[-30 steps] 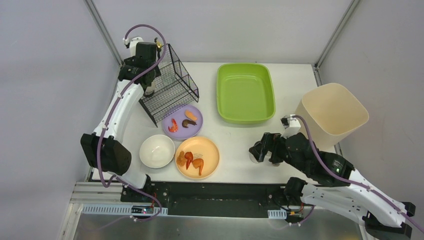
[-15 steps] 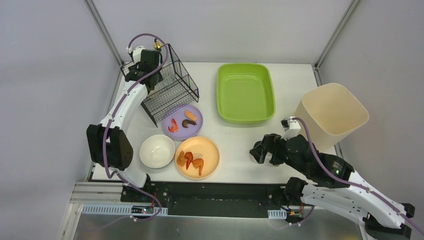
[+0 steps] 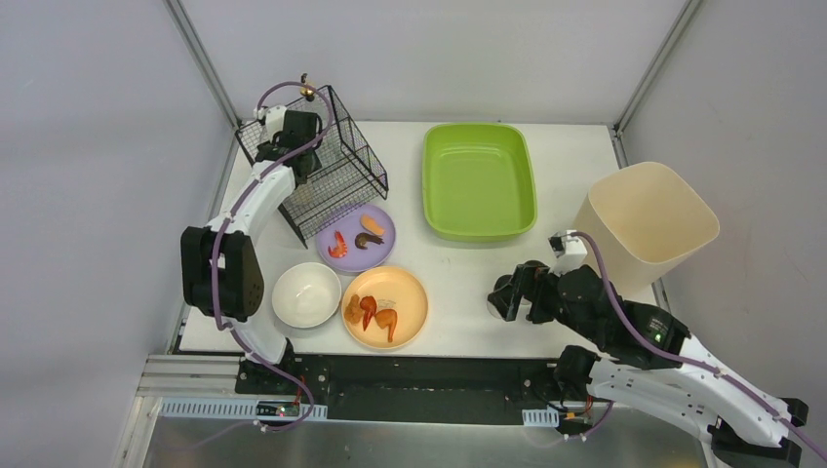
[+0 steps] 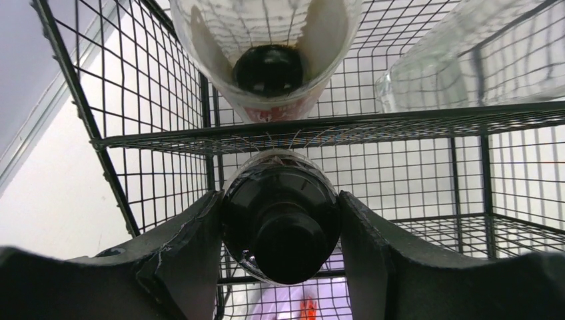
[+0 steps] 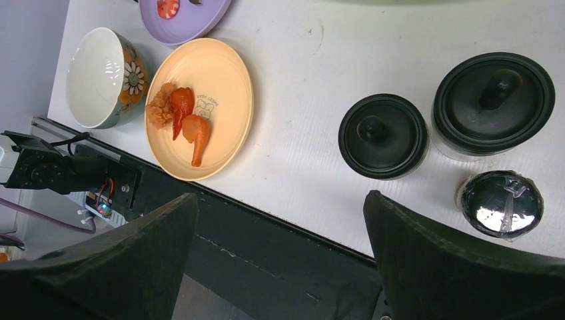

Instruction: Clear the kitchen counter

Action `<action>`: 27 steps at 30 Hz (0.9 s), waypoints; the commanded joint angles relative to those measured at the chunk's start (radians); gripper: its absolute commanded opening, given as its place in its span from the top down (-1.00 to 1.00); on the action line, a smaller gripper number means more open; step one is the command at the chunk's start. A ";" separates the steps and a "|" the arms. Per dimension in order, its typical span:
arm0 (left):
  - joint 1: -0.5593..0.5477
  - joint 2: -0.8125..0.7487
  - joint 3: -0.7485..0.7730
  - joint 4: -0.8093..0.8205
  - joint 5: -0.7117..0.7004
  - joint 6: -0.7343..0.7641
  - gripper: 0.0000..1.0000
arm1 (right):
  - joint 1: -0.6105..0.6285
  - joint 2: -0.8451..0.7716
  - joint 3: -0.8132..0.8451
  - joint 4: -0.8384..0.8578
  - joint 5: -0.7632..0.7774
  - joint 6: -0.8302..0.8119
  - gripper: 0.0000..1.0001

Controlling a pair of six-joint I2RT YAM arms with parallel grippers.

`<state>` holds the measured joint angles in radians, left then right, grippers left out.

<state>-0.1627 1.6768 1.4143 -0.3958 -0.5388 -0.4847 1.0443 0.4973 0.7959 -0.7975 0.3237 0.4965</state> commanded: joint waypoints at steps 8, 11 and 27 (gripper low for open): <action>-0.003 -0.005 -0.070 0.044 -0.029 -0.058 0.49 | 0.004 -0.013 0.004 0.000 0.011 0.011 -0.98; -0.003 -0.005 -0.083 0.046 -0.026 -0.060 0.11 | 0.004 -0.010 0.006 0.000 0.006 0.013 -0.98; -0.009 -0.133 -0.085 0.019 0.011 0.014 -0.97 | 0.004 -0.008 0.015 -0.002 0.023 0.033 -0.98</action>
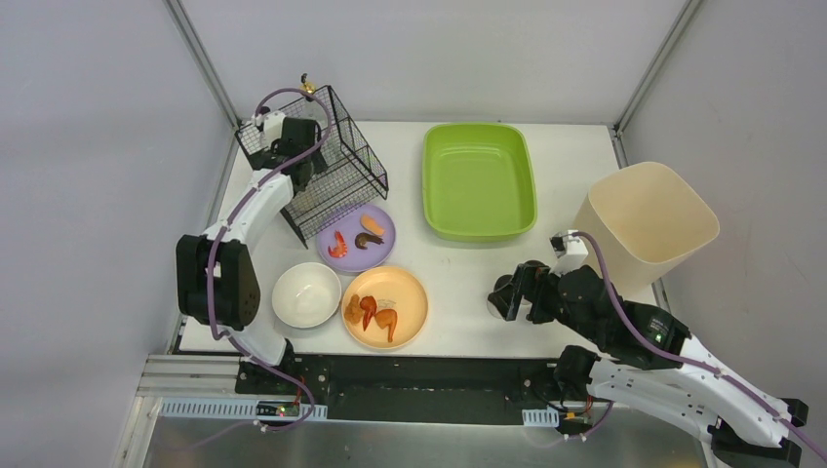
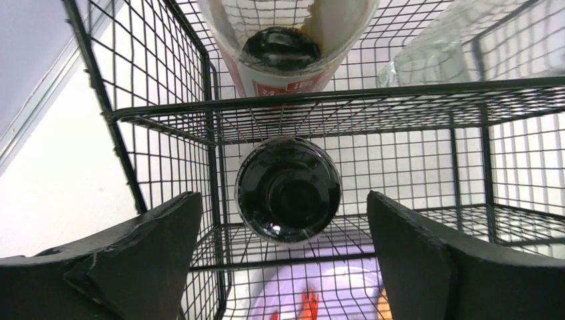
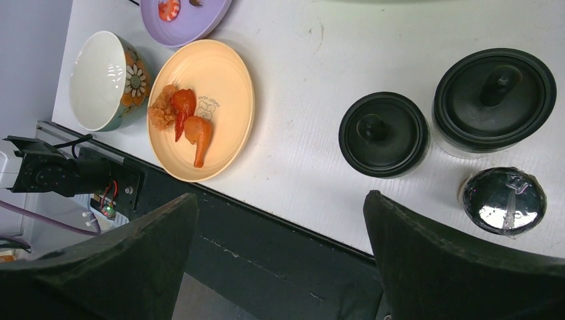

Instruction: Clear the kitchen counter

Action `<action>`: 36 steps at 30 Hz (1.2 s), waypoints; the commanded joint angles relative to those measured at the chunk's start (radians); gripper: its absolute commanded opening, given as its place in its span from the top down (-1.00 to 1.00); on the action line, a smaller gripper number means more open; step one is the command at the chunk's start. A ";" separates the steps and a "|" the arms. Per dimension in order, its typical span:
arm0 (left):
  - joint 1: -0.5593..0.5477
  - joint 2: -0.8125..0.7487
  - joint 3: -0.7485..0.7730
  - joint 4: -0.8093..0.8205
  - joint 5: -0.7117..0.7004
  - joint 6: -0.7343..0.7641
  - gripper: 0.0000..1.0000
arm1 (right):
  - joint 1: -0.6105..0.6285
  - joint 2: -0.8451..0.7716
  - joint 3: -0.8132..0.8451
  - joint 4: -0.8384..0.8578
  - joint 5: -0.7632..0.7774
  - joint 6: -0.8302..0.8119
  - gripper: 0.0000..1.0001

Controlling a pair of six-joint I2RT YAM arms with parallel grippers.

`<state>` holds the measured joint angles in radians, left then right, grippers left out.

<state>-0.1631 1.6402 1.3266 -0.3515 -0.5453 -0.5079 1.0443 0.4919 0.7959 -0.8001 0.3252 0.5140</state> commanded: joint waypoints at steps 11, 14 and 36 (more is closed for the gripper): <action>-0.128 -0.282 0.028 -0.114 0.092 0.100 -0.98 | 0.004 0.015 0.051 -0.022 0.075 -0.002 -0.98; -0.226 -0.316 0.020 -0.129 0.074 0.130 -0.98 | 0.005 0.036 0.065 -0.040 0.104 0.002 -0.98; -0.779 -0.278 -0.030 -0.060 0.457 0.199 -0.98 | 0.005 0.045 0.259 -0.330 0.457 0.147 -0.98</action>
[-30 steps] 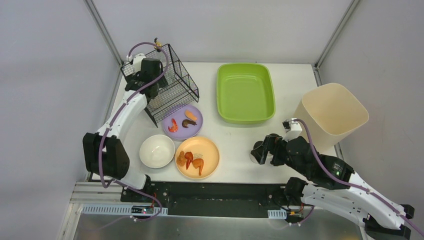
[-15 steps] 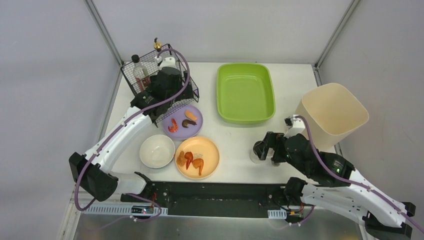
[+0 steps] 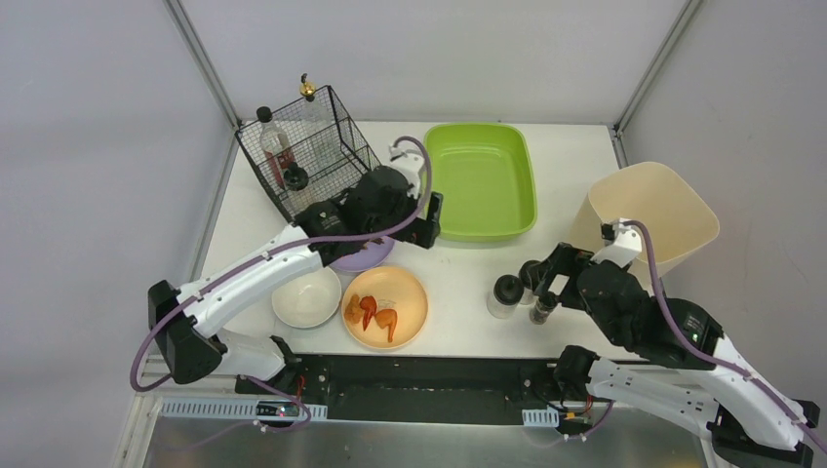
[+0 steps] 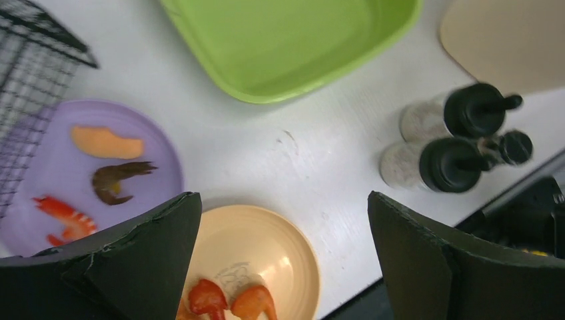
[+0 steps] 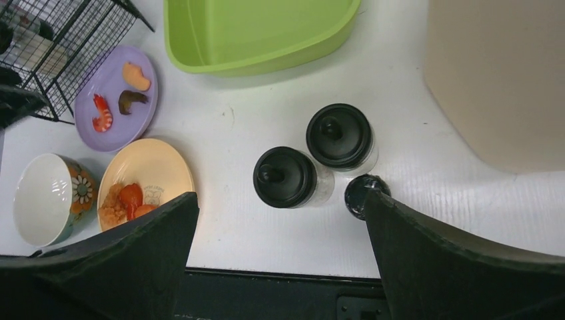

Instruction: Clear the kitchen counter

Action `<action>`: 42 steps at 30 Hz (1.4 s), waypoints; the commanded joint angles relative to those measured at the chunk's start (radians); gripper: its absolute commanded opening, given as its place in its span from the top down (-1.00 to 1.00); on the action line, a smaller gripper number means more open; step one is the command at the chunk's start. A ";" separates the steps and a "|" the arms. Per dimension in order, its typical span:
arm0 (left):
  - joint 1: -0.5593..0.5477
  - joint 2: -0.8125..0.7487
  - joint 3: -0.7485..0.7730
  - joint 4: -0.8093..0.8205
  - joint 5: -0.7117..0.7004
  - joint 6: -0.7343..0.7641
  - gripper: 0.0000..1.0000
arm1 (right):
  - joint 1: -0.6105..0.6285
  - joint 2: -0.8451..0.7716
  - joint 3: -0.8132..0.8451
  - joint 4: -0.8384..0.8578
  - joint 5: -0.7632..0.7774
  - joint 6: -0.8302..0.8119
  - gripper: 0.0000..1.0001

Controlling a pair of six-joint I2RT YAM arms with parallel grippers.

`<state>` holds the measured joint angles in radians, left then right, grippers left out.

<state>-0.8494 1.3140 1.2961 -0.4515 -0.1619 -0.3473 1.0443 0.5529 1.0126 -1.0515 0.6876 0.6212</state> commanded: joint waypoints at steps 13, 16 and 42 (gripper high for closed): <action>-0.341 0.317 0.136 0.089 0.096 0.080 -0.98 | 0.004 -0.028 0.079 -0.175 0.203 0.122 -0.98; -0.374 0.358 0.161 0.103 0.092 0.087 -0.98 | 0.005 -0.034 0.080 -0.175 0.204 0.122 -0.98; -0.415 0.653 0.370 0.131 0.076 0.117 -0.98 | 0.004 -0.089 0.059 -0.176 0.175 0.139 -0.98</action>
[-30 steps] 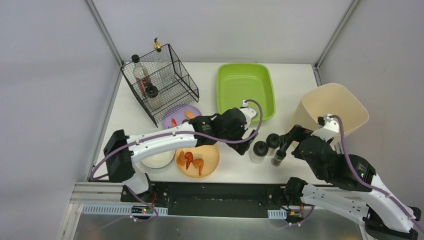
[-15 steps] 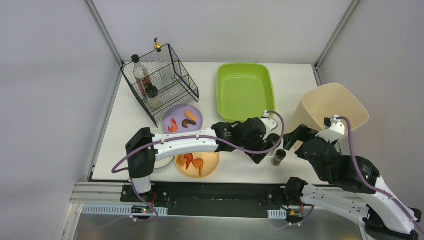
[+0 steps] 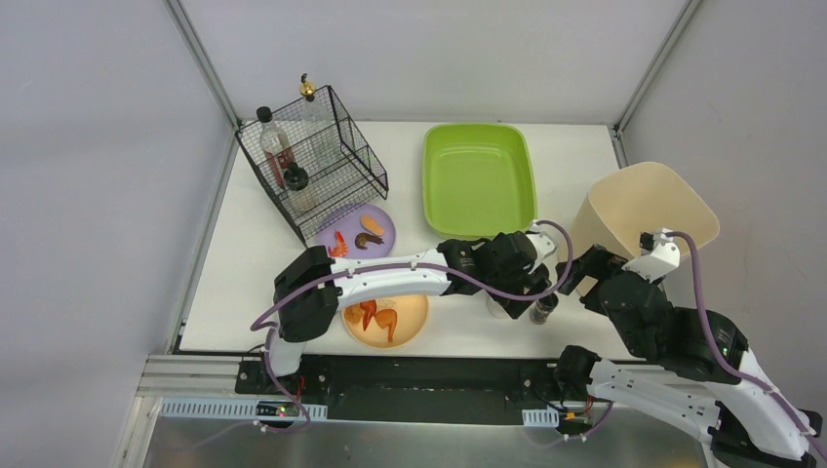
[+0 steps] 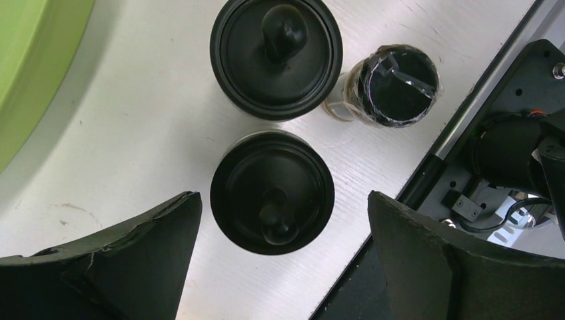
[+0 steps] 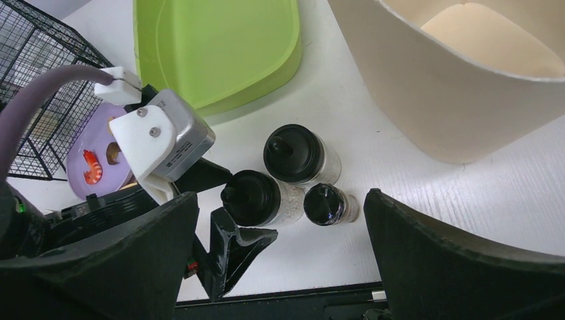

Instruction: Clear the kitchen counter

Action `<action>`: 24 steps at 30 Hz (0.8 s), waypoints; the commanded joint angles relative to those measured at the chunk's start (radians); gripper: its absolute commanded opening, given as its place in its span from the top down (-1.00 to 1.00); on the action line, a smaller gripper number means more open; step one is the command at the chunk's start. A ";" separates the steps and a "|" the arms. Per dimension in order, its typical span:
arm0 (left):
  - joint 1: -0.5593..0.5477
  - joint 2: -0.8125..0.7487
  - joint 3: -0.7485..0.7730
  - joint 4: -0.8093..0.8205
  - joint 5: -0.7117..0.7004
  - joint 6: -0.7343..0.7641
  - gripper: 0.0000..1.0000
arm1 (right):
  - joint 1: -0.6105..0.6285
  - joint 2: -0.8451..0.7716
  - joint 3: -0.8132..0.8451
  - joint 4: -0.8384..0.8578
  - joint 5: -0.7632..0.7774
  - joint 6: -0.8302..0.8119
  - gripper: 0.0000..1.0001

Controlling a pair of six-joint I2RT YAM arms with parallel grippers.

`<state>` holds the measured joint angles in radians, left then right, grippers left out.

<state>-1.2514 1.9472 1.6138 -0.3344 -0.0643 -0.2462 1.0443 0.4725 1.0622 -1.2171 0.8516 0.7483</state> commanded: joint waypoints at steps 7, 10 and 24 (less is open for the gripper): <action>-0.013 0.069 0.075 0.014 -0.039 0.021 -0.96 | 0.004 -0.011 0.001 -0.009 0.008 0.011 -0.98; -0.013 0.079 0.077 0.013 -0.043 0.020 -0.90 | 0.003 -0.014 -0.004 -0.009 0.009 0.014 -0.98; -0.013 0.074 0.082 -0.025 -0.100 0.018 0.48 | 0.004 -0.011 -0.021 0.009 -0.006 0.016 -0.98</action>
<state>-1.2510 2.0274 1.6604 -0.3473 -0.1238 -0.2382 1.0443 0.4625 1.0489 -1.2270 0.8482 0.7517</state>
